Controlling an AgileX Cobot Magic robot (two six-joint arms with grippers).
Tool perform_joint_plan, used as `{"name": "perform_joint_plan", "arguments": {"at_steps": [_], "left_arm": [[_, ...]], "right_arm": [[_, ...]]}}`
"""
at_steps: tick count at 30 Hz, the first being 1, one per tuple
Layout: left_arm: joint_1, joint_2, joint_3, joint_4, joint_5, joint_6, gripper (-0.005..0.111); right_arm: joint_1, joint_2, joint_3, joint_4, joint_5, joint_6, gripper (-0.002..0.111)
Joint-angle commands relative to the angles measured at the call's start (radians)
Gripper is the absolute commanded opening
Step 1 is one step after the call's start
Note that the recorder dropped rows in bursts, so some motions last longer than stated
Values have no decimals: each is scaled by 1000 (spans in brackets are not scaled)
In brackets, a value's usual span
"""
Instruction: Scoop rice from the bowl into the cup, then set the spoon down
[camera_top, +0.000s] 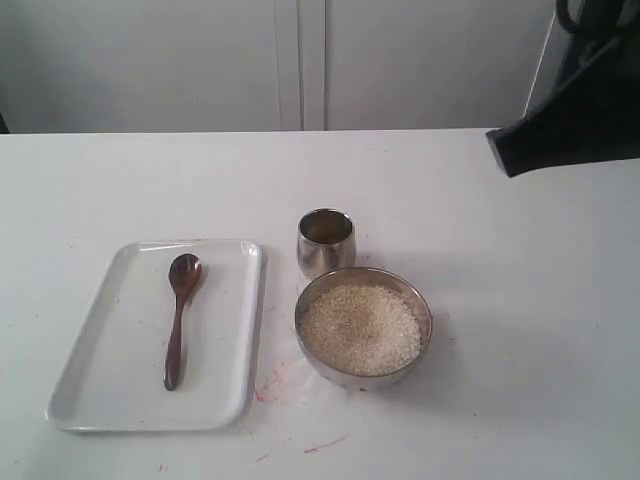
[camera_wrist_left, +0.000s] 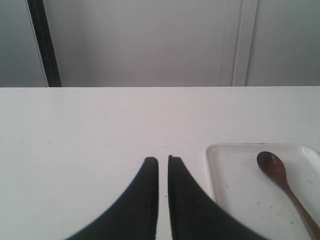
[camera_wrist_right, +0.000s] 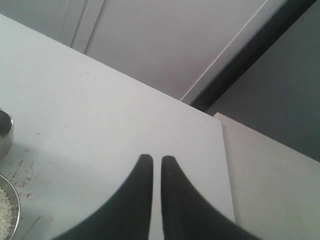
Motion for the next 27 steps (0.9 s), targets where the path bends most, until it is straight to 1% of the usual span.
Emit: {"name": "perform_joint_plan", "arguments": {"at_steps": [1,3,4,5,6,7,8,9,10,11,13,14,15,16,17,19,21,25,27], "left_arm": [[-4,-1,-7,-5,-6,-5,14],[-4,-1,-7,-5,-6,-5,14],[-4,-1,-7,-5,-6,-5,14],[-4,-1,-7,-5,-6,-5,14],[-4,-1,-7,-5,-6,-5,14],[-4,-1,-7,-5,-6,-5,14],[-4,-1,-7,-5,-6,-5,14],[-4,-1,-7,-5,-6,-5,14],[-4,-1,-7,-5,-6,-5,14],[-4,-1,-7,-5,-6,-5,14],[-4,-1,-7,-5,-6,-5,14],[-4,-1,-7,-5,-6,-5,14],[-4,-1,-7,-5,-6,-5,14],[-4,-1,-7,-5,-6,-5,14],[-4,-1,-7,-5,-6,-5,14],[-4,-1,-7,-5,-6,-5,14],[-4,-1,-7,-5,-6,-5,14],[-4,-1,-7,-5,-6,-5,14],[-4,-1,-7,-5,-6,-5,14]], "right_arm": [[-2,-73,60,-50,-30,-2,7],[-15,-133,110,-106,-147,26,7],[-63,-176,158,-134,-310,46,7],[-98,-197,182,-134,-402,57,7],[-179,-234,225,-134,-552,59,7],[-210,-248,240,-132,-598,59,7],[-282,-280,273,-109,-694,59,7],[-307,-293,286,-93,-722,59,7],[-364,-326,314,-89,-789,59,7],[-394,-343,325,-89,-819,59,7],[-510,-405,375,-68,-979,59,7],[-552,-428,387,-23,-1039,59,7],[-616,-460,412,24,-1109,59,7],[-651,-479,428,50,-1149,59,7],[-711,-514,448,86,-1202,59,7],[-801,-578,485,128,-1279,59,7],[-869,-642,521,162,-1323,59,7],[-956,-720,567,209,-1371,59,7],[-995,-759,600,274,-1415,59,7]]}}
